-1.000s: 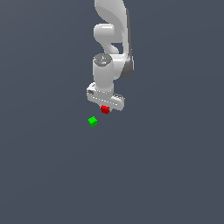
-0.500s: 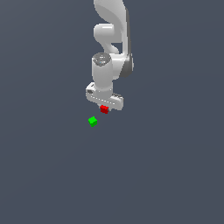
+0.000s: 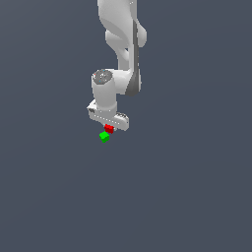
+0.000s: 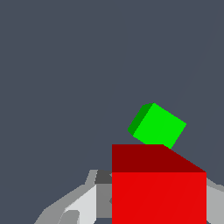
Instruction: Stack the red cube on top of the green cube.
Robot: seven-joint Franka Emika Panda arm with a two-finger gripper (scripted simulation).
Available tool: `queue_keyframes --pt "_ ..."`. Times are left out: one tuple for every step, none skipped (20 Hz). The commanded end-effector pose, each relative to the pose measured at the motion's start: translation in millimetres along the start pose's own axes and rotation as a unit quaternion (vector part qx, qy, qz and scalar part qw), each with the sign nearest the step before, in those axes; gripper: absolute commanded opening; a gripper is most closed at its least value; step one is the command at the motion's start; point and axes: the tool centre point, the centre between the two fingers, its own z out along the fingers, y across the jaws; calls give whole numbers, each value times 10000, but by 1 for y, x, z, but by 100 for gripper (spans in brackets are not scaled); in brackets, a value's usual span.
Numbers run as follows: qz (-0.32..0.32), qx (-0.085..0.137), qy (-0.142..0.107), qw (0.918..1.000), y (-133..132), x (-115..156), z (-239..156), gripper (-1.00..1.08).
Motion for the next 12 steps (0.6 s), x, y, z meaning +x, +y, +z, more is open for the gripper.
queue_keyframes --pt "0 1 4 10000 11 10 9 -100" --pt "0 1 4 10000 15 13 13 -100" --pt "0 1 4 10000 18 16 15 -100" --pt "0 1 4 10000 20 19 18 -100" --pt "-1 3 1 10000 23 21 20 -100" --pt "-1 3 1 10000 25 23 22 -100" --pt "-1 3 1 10000 26 25 23 -100" --pt "-1 3 1 10000 27 26 24 -100" --pt "-1 3 1 10000 28 27 25 -100" --pt "-1 3 1 10000 28 27 25 -100" --pt "-1 3 1 10000 29 27 25 -100" --pt "-1 3 1 10000 29 27 25 100"
